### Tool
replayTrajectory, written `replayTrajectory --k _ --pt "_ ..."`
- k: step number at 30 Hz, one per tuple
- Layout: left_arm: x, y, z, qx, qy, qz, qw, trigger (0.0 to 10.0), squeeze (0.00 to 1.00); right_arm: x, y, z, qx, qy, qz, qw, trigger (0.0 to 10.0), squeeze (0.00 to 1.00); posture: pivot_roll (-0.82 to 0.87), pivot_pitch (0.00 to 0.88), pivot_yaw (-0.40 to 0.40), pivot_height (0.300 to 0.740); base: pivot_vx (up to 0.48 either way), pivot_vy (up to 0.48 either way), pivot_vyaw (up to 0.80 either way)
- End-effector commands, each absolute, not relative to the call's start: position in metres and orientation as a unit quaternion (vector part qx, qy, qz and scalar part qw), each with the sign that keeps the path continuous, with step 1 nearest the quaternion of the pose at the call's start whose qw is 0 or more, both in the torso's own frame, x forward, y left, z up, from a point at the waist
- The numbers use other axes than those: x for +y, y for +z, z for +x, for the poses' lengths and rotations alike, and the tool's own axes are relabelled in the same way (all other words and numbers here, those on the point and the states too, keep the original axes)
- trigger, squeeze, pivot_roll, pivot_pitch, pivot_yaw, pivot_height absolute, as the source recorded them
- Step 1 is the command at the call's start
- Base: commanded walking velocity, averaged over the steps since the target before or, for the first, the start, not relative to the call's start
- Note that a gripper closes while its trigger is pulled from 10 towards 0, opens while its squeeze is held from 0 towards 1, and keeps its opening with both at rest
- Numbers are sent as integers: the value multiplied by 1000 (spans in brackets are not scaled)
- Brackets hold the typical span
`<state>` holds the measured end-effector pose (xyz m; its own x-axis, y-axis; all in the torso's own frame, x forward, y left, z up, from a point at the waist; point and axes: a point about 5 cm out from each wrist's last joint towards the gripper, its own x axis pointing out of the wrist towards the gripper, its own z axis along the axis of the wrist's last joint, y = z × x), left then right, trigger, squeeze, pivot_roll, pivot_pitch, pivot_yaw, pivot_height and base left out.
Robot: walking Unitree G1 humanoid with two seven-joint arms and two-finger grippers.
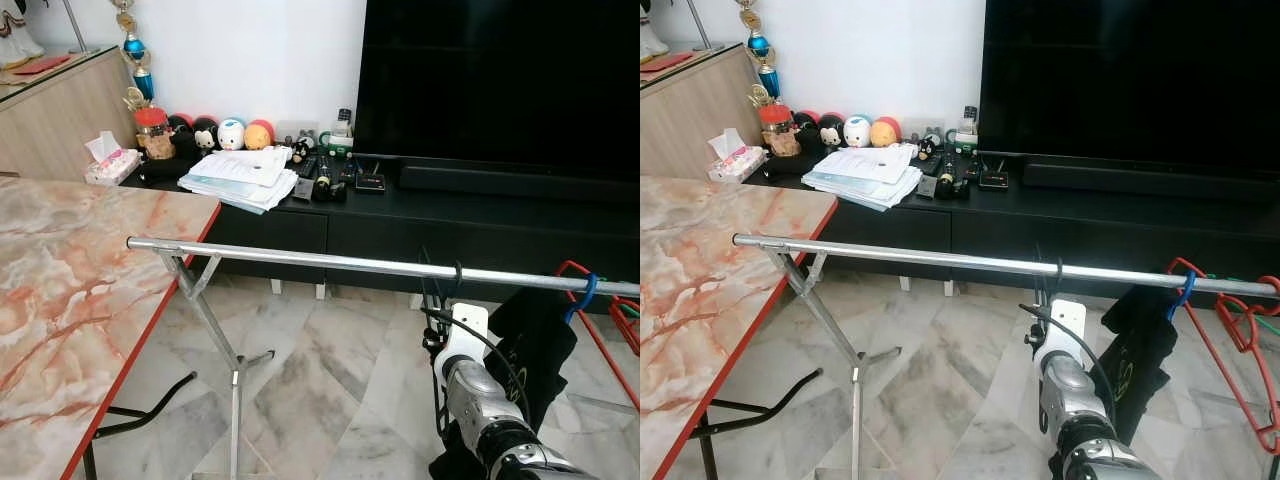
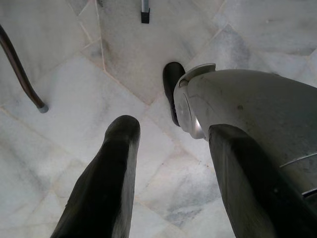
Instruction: Hang hanger
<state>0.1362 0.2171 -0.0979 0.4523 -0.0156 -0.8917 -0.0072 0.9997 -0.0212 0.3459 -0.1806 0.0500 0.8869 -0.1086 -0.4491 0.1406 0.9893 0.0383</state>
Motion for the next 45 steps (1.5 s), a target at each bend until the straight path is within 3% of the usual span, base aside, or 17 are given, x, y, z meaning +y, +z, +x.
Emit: replayTrajectory --k 1,4,5,6,7,12,13,14,15,16,17,18,19,31,38,45 --pt "219 -100 130 533 -5 -4 846 10000 0 -178 53 347 215 -59 28 974 10000 0 45 35 20 740 0 0 0" --pt "219 -100 130 533 -5 -4 846 10000 0 -179 50 345 209 -62 31 975 10000 0 44 35 19 740 0 0 0" --pt "219 -100 130 533 -6 -4 846 10000 0 -179 49 343 200 -60 36 977 10000 522 44 35 19 740 0 0 0" --pt "219 -100 130 533 -6 -4 846 10000 0 -179 49 342 195 -59 39 978 10000 808 44 35 19 740 0 0 0" --pt "219 -100 130 533 -6 -4 846 10000 0 -178 49 342 187 -56 46 980 10000 1000 44 35 19 740 0 0 0" --pt "218 -100 130 533 -7 -4 846 10000 0 -177 51 338 146 -53 66 986 10000 1000 38 35 16 740 0 0 0" --pt "218 -100 130 533 -7 -4 846 10000 0 -178 51 336 132 -52 60 988 10000 820 38 35 16 740 0 0 0" --pt "218 -100 130 533 -7 -4 846 10000 0 -178 51 334 121 -50 62 990 10000 820 33 32 12 740 0 0 0" --pt "218 -100 130 533 -7 -4 846 10000 0 -178 51 333 110 -50 69 990 10000 573 33 32 12 740 0 0 0" --pt "218 -100 130 533 -7 -4 846 10000 0 -178 52 331 101 -52 77 991 10000 514 33 32 12 740 0 0 0" --pt "218 -100 130 533 -7 -4 846 10000 0 -179 52 329 88 -53 84 991 10000 314 30 32 12 740 0 0 0" --pt "218 -100 130 533 -7 -4 846 10000 0 -179 53 328 82 -51 84 992 10000 259 31 31 12 740 0 0 0" --pt "218 -100 131 533 -8 -4 846 10000 0 -180 54 325 66 -47 77 994 10000 0 31 31 12 740 0 0 0" --pt "219 -99 131 530 -4 1 848 10000 0 -194 60 289 -34 -60 77 995 10000 0 31 26 3 740 0 0 0" --pt "222 -99 132 522 14 8 852 10000 0 -193 45 264 -11 -56 62 996 10000 0 18 23 6 740 0 0 0" --pt "222 -98 132 524 5 20 852 10000 0 -195 35 260 21 -68 66 995 10000 0 22 14 7 740 0 0 0"
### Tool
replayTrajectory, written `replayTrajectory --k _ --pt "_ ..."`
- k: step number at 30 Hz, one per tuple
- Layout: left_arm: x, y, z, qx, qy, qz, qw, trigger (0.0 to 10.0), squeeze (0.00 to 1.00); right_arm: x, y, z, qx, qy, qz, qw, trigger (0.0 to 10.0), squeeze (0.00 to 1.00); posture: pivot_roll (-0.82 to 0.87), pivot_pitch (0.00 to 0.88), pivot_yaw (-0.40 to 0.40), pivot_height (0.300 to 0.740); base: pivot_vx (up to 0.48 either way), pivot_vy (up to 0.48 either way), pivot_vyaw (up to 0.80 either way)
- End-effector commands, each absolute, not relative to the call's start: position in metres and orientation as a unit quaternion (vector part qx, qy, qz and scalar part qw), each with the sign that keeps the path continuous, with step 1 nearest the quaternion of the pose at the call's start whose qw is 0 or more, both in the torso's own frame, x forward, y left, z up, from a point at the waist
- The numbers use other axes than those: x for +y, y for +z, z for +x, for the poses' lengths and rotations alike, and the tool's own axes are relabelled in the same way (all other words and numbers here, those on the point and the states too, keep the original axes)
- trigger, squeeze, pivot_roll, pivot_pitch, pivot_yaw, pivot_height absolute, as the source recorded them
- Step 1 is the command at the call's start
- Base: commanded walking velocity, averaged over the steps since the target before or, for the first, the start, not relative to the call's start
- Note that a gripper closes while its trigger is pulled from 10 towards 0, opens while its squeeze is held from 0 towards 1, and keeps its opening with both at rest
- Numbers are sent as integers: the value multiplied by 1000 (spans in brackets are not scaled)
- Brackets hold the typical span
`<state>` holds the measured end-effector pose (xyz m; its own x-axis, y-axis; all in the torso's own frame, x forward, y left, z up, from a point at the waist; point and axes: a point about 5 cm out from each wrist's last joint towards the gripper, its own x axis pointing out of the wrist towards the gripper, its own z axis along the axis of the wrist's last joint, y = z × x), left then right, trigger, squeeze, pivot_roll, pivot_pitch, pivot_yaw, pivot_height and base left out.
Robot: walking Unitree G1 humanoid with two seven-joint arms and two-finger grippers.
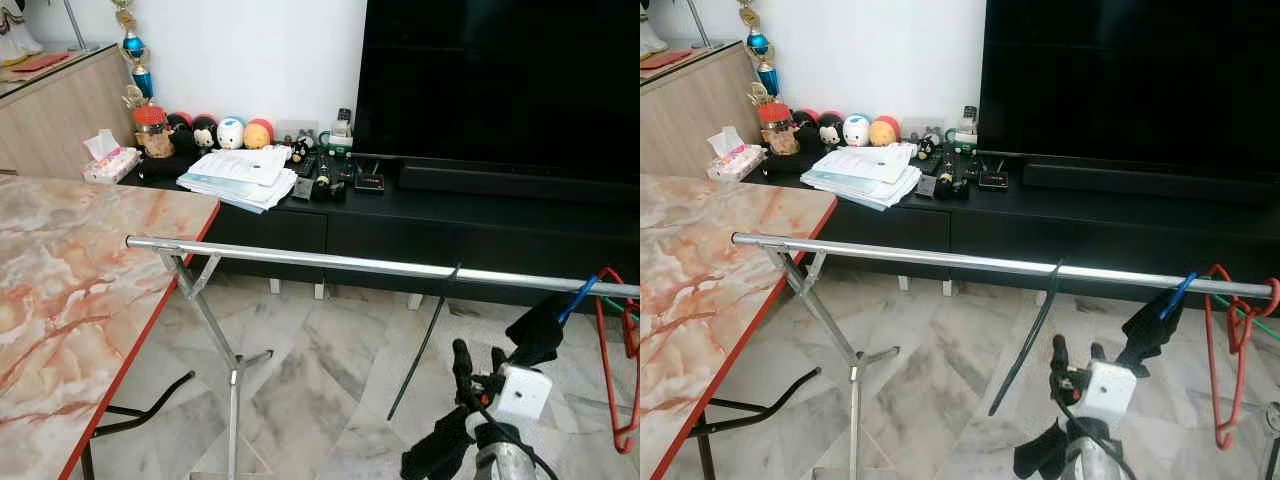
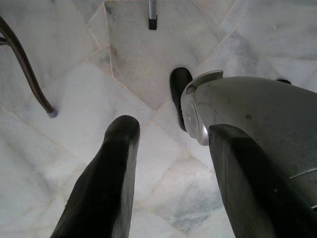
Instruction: Hang hanger
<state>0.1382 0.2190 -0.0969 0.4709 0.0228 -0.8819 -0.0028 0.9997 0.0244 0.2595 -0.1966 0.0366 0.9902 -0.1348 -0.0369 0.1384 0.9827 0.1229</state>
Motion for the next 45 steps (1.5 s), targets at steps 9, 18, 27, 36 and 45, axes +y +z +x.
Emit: replayTrajectory --k 9,18,27,36,45 --pt "222 -99 131 525 1 21 851 10000 0 -192 32 262 36 -65 67 995 10000 0 24 3 6 740 0 0 0" --pt "221 -99 131 526 -3 21 850 10000 0 -191 19 258 67 -64 65 994 10000 0 24 0 5 740 -159 0 0" --pt "221 -99 131 525 -1 19 851 10000 0 -193 -1 254 124 -66 56 989 10000 0 12 7 11 740 -292 0 0" --pt "222 -98 132 524 2 17 852 10000 0 -193 -20 251 190 -68 58 978 10000 0 12 12 14 740 -283 0 0" --pt "221 -98 133 523 2 12 852 10000 0 -192 -49 230 299 -90 68 948 10000 0 13 16 20 740 -274 0 0"
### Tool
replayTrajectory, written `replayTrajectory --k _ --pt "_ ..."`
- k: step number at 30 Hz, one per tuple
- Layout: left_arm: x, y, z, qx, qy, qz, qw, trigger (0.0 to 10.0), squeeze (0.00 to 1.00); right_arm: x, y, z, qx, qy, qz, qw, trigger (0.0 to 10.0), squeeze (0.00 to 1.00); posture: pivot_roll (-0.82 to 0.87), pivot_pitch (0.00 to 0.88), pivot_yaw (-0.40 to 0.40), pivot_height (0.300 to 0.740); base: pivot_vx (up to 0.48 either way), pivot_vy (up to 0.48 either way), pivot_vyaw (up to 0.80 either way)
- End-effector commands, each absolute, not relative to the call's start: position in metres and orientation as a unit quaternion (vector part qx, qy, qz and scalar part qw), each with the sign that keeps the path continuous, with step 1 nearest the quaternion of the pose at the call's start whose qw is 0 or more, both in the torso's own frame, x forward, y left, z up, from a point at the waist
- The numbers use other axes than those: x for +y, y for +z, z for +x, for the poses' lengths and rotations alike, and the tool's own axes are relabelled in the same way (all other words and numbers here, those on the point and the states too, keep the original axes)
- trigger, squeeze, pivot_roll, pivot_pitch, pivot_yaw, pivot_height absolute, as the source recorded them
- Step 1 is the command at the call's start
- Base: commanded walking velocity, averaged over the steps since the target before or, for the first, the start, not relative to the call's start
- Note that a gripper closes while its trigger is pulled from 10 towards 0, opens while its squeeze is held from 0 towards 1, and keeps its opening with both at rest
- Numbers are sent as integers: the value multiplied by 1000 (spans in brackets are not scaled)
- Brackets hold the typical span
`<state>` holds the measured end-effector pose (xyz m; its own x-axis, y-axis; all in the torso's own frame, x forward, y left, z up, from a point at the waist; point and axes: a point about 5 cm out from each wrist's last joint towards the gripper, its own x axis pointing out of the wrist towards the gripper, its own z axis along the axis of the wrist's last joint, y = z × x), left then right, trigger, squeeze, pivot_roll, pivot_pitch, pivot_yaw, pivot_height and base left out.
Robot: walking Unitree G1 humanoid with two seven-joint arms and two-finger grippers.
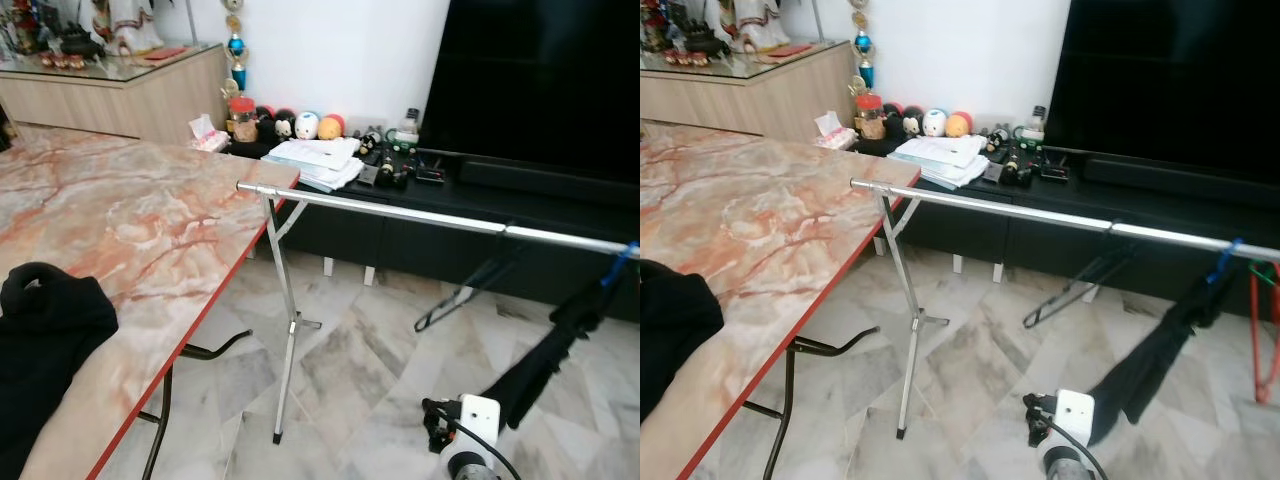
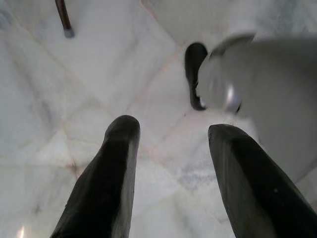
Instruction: Hang hanger
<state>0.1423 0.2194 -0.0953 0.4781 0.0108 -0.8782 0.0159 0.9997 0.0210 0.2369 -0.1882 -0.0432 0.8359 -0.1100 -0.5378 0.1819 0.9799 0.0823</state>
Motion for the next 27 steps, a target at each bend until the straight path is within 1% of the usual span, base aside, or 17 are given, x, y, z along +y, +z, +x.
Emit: replayTrajectory --k 1,3,8,17,25,27 --pt "221 -98 133 523 2 12 852 10000 0 -192 -52 227 312 -90 65 944 10000 0 13 16 20 740 -270 0 0" --pt "220 -98 133 523 2 12 852 10000 0 -190 -57 221 333 -82 50 938 10000 0 19 18 20 740 -261 0 0" --pt "221 -99 132 522 9 10 853 10000 0 -189 -70 204 377 -78 40 922 10000 0 30 24 16 740 0 0 0" --pt "220 -99 132 521 11 7 853 10000 0 -193 -78 189 407 -81 37 909 10000 0 27 29 11 740 0 0 0" --pt "221 -99 133 523 4 21 852 10000 0 -192 -80 185 417 -74 33 905 10000 0 21 26 13 740 0 0 -800" --pt "221 -98 133 520 2 32 853 10000 0 -192 -81 184 420 -72 33 904 10000 0 22 23 14 740 0 -386 -800"
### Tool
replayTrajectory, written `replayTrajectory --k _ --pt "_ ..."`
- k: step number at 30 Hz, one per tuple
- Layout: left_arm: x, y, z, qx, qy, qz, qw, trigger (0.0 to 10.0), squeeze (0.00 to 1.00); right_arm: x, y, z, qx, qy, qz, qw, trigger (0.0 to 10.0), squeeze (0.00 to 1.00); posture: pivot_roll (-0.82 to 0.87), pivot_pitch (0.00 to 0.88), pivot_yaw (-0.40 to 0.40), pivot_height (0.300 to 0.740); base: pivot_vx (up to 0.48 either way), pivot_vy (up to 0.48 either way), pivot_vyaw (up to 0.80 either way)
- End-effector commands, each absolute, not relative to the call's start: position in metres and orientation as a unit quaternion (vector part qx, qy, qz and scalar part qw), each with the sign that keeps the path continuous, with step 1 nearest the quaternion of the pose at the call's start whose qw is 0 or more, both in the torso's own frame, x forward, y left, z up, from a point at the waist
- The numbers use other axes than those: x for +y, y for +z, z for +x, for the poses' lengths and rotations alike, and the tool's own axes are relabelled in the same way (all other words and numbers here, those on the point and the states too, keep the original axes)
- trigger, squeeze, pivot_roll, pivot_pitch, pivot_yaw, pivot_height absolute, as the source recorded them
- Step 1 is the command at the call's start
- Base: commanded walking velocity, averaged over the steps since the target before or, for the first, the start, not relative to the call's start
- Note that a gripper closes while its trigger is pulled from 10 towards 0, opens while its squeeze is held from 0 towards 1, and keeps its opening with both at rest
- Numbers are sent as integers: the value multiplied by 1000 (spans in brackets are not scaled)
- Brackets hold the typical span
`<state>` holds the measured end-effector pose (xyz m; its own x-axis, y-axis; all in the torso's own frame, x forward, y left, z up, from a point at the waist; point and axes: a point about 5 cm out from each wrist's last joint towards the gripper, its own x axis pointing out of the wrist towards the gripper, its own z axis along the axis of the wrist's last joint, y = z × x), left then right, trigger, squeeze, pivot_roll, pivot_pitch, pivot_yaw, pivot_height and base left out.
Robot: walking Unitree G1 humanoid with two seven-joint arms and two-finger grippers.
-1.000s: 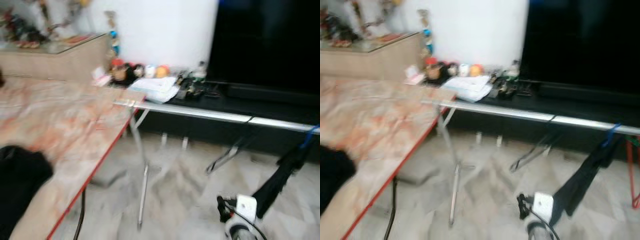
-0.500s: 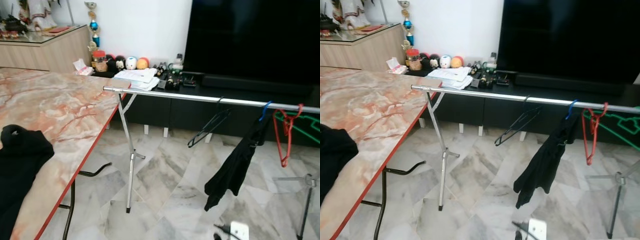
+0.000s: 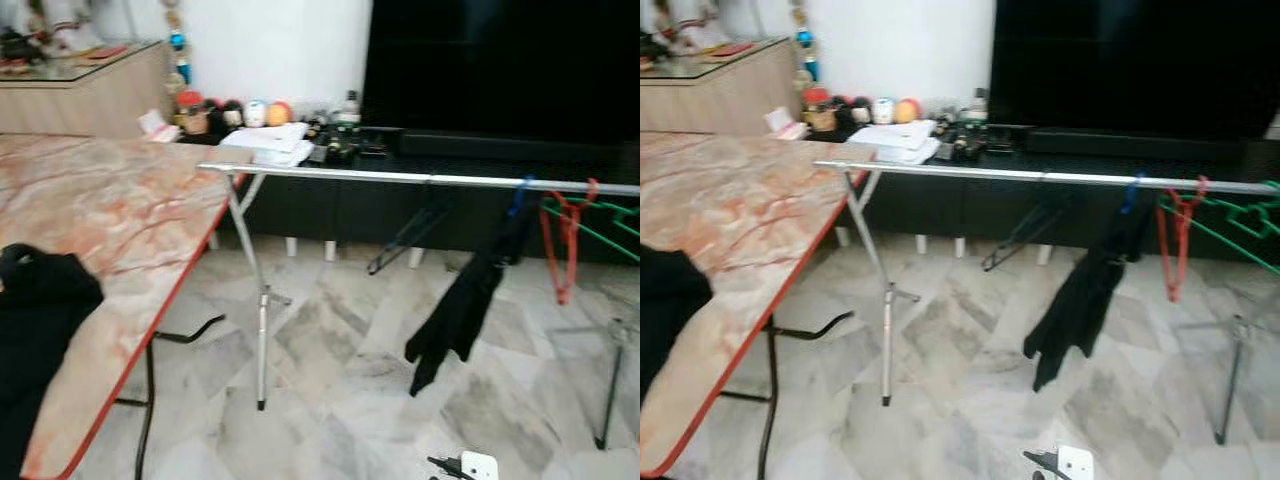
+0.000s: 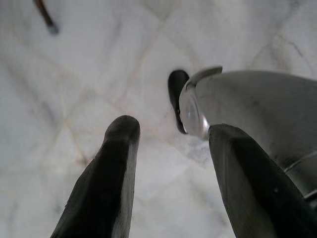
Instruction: Hang hanger
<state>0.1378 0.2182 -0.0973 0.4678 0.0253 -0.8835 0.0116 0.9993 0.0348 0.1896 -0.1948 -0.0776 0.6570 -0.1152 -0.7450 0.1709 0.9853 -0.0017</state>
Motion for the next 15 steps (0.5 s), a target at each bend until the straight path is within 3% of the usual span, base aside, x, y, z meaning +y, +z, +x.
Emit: replayTrajectory --k 1,5,15 --pt "221 -98 133 520 2 32 853 10000 0 -192 -81 184 420 -72 33 904 10000 0 22 23 14 740 0 -472 -800" --pt "222 -98 133 522 4 31 853 10000 0 -192 -83 181 428 -67 30 901 10000 0 21 22 14 740 0 -478 -800" --pt "221 -99 130 526 3 28 850 10000 0 -192 -85 176 434 -68 27 898 10000 0 12 34 10 740 0 0 -800"
